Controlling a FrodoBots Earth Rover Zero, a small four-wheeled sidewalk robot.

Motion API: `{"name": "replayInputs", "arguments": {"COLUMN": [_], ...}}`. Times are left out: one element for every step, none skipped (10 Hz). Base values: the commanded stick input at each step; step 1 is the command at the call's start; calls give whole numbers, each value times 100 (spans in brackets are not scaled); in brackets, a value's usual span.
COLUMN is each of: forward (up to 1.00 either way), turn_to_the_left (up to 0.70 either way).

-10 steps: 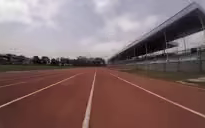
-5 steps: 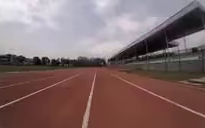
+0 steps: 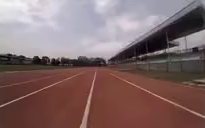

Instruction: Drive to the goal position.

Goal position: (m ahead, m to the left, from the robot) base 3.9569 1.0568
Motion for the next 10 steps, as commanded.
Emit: {"name": "replayInputs", "arguments": {"forward": [45,45,45,45,45,45,45,45,45,45], "turn_to_the_left": [1,1,1,1,1,1,1,1,1,1]}}
